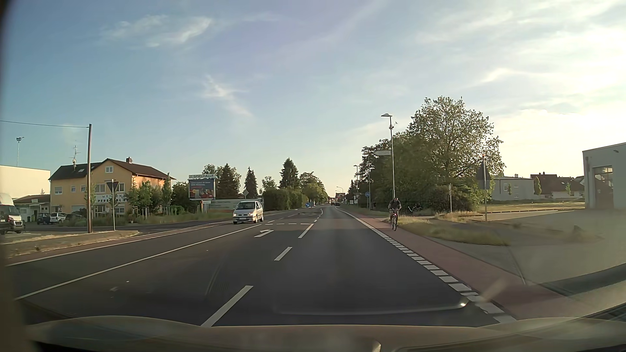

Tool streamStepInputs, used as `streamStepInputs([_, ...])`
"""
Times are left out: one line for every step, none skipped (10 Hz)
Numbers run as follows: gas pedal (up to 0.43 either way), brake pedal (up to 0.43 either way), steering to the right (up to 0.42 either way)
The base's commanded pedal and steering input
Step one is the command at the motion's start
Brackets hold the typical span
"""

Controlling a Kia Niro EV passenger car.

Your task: Follow the waypoints while adhering to traffic rules and regulations

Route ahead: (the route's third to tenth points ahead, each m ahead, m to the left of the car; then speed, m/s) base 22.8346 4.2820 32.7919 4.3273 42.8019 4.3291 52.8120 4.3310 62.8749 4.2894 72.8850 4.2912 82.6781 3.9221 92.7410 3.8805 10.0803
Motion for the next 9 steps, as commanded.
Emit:
streamStepInputs([0.150, 0.030, -0.009])
streamStepInputs([0.150, 0.030, -0.002])
streamStepInputs([0.150, 0.030, 0.003])
streamStepInputs([0.138, 0.030, 0.003])
streamStepInputs([0.138, 0.030, 0.003])
streamStepInputs([0.130, 0.030, 0.003])
streamStepInputs([0.130, 0.030, 0.003])
streamStepInputs([0.118, 0.030, 0.003])
streamStepInputs([0.118, 0.030, 0.003])
